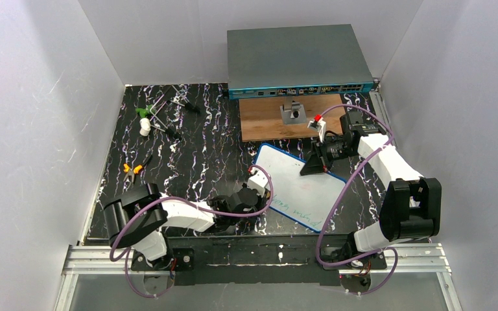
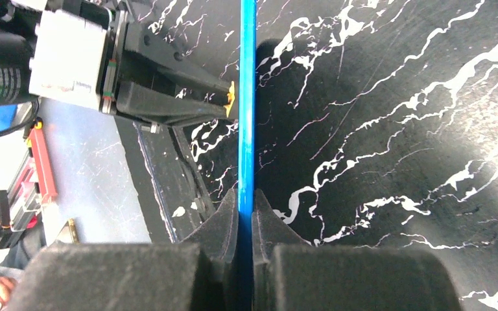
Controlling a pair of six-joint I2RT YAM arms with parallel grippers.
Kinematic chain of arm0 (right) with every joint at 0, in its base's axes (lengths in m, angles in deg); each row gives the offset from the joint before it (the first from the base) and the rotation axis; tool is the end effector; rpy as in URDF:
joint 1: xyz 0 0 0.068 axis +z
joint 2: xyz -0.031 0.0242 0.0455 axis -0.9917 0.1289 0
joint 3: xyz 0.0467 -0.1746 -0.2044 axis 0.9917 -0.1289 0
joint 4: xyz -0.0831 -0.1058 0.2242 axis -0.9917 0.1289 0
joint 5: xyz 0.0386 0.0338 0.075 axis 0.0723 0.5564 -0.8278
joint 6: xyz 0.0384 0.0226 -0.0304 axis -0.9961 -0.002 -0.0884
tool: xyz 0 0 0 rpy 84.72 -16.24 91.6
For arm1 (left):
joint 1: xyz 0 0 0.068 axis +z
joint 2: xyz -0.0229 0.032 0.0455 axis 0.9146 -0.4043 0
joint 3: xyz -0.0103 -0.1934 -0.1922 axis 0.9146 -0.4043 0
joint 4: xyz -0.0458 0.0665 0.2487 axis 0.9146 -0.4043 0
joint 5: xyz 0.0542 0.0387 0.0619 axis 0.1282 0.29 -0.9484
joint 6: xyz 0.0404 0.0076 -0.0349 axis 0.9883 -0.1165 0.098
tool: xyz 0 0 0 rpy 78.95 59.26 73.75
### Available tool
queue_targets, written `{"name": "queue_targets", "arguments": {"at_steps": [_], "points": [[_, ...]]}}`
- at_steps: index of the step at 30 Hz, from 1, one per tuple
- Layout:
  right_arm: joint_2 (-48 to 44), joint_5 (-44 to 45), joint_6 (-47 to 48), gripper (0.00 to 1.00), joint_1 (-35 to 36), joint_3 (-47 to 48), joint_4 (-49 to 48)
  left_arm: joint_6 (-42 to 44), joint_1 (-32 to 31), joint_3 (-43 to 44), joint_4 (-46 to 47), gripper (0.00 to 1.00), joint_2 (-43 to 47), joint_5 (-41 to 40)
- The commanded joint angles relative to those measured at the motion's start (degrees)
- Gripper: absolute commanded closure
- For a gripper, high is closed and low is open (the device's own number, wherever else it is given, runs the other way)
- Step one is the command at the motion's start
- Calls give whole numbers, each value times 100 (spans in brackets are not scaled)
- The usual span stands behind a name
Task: Erase the whiteboard
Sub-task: Erase the whiteboard at the center of the board.
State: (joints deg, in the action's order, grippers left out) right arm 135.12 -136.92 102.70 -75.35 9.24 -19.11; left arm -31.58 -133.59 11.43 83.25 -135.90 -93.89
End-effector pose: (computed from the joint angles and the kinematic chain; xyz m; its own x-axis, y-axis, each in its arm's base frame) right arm 0.2657 0.0634 0.2489 -0.6596 -0.3674 -0.6557 -0.7491 0.3923 0.5337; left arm 0.1258 -0.2684 0.1606 -0.3757 0.1188 -0.9191 0.6375 0.7529 -0.1632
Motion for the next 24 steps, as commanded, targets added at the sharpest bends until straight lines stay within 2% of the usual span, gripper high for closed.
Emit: {"name": "queue_targets", "arguments": {"at_steps": [1, 5, 9, 13, 19, 24], "points": [[-71, -553, -86, 99, 93, 26, 324, 271, -233, 563, 210, 100, -546, 471], [-88, -543, -91, 99, 93, 21, 320, 150, -296, 624, 166, 100, -616, 271], [-97, -553, -84, 99, 93, 21, 316, -229, -208, 208, 36, 100, -153, -767], [-80, -549, -84, 99, 93, 22, 316, -668, 55, -76, -405, 100, 337, -1340], [-78, -535, -69, 99, 93, 4, 310, -713, 275, -127, -743, 100, 396, -884], [-97, -538, -63, 99, 93, 3, 316, -368, 243, -143, -270, 100, 184, 15]]}}
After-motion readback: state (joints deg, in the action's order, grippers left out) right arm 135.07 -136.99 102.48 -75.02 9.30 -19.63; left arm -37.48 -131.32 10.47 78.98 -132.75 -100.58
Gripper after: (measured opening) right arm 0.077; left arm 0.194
